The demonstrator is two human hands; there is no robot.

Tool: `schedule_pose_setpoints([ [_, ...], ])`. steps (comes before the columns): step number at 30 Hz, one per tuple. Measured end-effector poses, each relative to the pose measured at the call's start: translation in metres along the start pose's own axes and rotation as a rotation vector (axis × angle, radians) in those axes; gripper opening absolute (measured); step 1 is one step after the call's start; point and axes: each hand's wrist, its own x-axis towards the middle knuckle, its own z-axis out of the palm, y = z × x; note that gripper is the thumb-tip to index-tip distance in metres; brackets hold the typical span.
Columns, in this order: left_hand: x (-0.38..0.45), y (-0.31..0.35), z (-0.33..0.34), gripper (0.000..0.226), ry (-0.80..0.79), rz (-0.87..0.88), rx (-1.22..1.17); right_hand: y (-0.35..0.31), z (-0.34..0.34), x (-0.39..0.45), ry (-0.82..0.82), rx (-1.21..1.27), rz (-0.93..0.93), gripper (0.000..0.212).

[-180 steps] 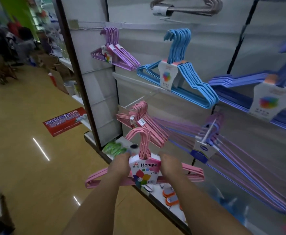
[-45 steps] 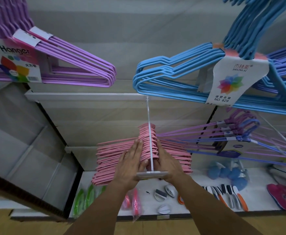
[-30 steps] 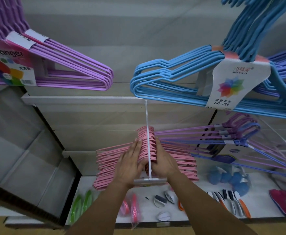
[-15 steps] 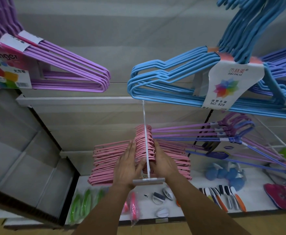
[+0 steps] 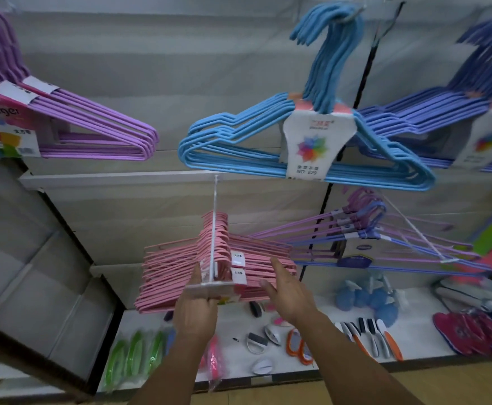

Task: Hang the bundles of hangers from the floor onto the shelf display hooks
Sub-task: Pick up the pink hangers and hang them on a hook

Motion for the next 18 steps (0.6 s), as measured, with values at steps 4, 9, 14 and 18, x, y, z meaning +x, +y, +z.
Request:
schedule_pose_setpoints([
  [4,-0.038,0.022,0.018,0.036,-0.004,0.022,0.091,0.046,-0.025,-0.03,0.025,0.048,0.003,0.064],
  [9,-0.081,0.063,0.06,0.057,-0.055,0.11,0.002,0.113,-0.063,-0.074,0.05,0.008,0.053,0.057],
  [14,-0.111,0.123,0.097,0.057,-0.089,0.209,0.007,0.181,-0.096,-0.107,0.102,0.015,0.14,0.051],
  [18,-0.118,0.16,0.125,0.058,-0.123,0.303,0.005,0.223,-0.121,-0.116,0.145,0.01,0.212,0.055],
])
